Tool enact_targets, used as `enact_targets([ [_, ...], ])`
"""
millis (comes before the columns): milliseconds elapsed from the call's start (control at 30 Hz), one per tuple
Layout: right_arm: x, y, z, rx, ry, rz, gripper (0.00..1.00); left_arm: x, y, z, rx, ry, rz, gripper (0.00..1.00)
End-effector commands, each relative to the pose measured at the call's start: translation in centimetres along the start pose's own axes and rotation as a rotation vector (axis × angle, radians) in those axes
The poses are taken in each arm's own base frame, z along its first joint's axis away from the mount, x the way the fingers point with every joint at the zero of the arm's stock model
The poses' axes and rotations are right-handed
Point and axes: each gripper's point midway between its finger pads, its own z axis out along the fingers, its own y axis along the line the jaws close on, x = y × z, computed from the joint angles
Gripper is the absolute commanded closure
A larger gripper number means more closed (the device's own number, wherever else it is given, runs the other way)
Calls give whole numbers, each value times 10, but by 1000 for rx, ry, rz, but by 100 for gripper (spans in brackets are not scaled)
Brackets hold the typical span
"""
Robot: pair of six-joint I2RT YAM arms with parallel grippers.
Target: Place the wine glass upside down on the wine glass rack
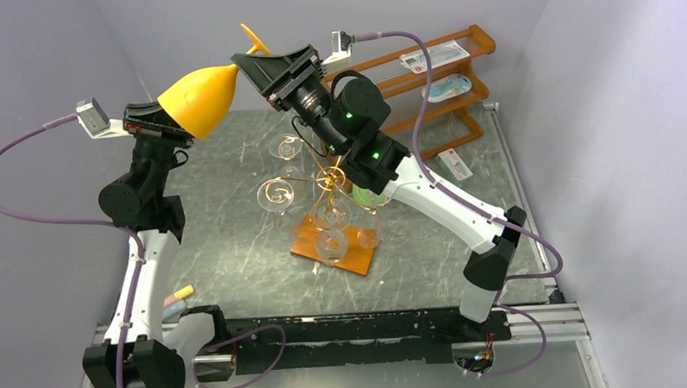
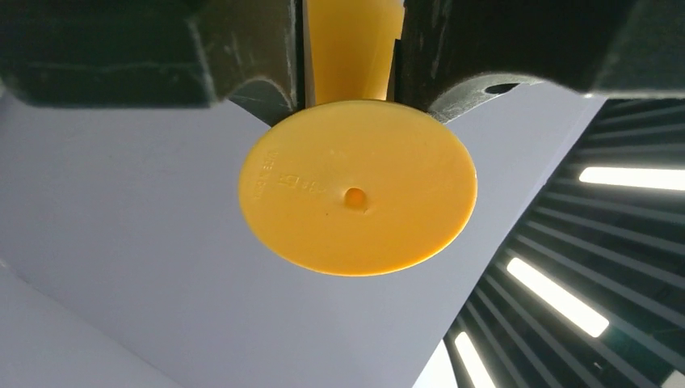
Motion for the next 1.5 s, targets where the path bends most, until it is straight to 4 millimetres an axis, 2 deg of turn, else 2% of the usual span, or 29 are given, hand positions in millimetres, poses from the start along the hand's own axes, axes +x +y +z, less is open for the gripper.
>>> enact_targets([
  [0,-6,1,3,-30,-24,10,65,-2,-29,-2,95,1,41,95],
  [133,2,0,5,-48,-7,22,67,1,-29,-3,102,9,36,95],
  [200,3,3,5,-67,-5,14,72,3,-29,-5,100,18,34,93],
  [267,3,6,6,-82,-4,-8,84,5,-30,-7,93,30,34,86],
  [333,-1,11,7,-100,-16,-36,97,8,-27,-9,72,45,35,71],
  [367,-3,12,6,-104,-26,-53,100,10,-25,-11,61,52,36,64],
  [467,-16,15,5,-106,-79,-126,100,17,-14,-14,-9,96,34,48],
  [567,-33,14,4,-86,-152,-252,100,29,2,-19,-118,165,26,38],
  [700,-66,18,-2,-46,-284,-425,100,47,50,-40,-422,252,-24,30],
  [833,-93,14,-7,37,-382,-586,100,57,60,-40,-460,304,-58,25],
  [967,-111,13,-17,76,-456,-733,100,56,47,-26,-392,331,-94,18],
  [1100,-115,7,-17,88,-475,-913,100,54,28,-9,-302,394,-103,14],
  [1300,-93,-16,-8,75,-389,-1162,100,37,-10,13,-174,386,-130,13],
  [1467,-61,-39,-4,7,-252,-1263,100,21,-39,26,-79,336,-203,12],
])
